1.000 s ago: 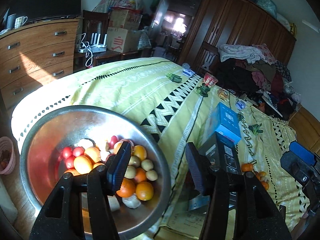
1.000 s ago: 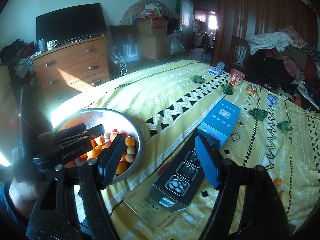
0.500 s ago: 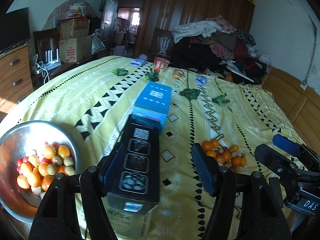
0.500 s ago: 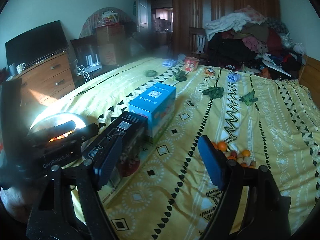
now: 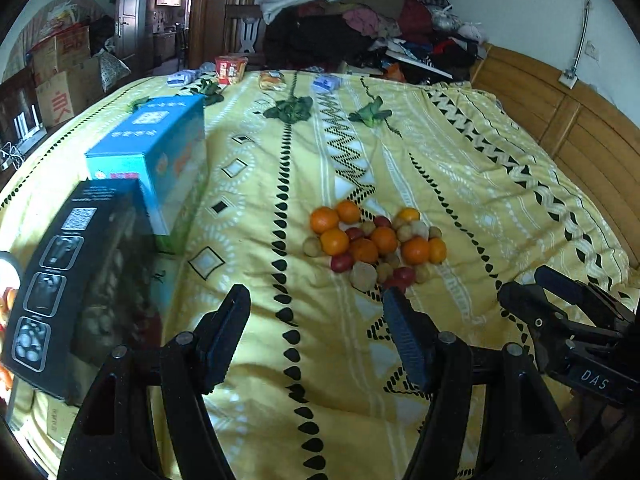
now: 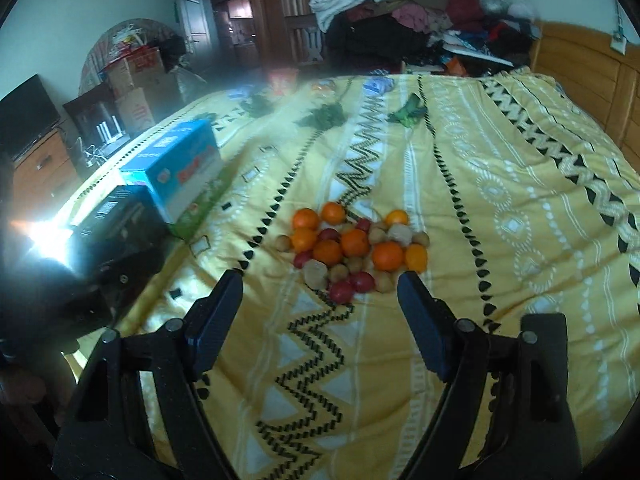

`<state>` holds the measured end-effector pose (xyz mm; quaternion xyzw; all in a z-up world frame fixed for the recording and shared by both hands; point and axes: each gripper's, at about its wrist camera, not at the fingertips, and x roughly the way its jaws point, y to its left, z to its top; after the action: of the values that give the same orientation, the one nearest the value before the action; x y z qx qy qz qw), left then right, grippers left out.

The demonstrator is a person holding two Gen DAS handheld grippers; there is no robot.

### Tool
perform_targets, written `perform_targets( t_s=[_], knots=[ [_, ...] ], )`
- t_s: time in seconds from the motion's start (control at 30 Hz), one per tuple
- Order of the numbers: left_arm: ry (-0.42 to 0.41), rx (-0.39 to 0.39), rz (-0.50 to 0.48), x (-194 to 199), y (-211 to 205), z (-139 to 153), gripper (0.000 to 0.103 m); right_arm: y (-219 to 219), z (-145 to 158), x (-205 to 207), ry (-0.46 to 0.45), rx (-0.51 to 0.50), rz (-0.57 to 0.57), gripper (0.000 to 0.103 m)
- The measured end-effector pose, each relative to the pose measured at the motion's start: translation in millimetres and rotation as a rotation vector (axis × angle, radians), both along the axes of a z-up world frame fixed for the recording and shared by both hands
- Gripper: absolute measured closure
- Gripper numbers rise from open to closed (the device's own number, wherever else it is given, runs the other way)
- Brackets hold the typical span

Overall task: Organize fruits
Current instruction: 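Move both open grippers back to the fruit pile, then grasp a pale lumpy potato with the left gripper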

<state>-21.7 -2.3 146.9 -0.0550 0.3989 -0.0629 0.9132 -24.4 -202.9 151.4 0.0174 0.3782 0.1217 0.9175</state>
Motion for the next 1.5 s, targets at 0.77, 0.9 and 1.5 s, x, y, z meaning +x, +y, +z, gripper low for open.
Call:
perform_targets(
  t_s=[0.77,0.9,1.5],
  knots=[
    [0.193,-0.015,-0.210,114.2,-67.7,-127.5,0.070,-67.0,-76.7,26.4,0.166,0.082,-0.103,0.023],
    [0.179,-0.023,-0.221,119.4,-69.8,-131.0,0.067,-62.9,-81.1,29.5,0.173,0.089,-0.077,0.023],
    [0.109,-0.098,-0.074,91.4,-12.3,-103.7,0.067,6.4,-111.1,81.8,0.252,0.118,0.109,0.050]
  ],
)
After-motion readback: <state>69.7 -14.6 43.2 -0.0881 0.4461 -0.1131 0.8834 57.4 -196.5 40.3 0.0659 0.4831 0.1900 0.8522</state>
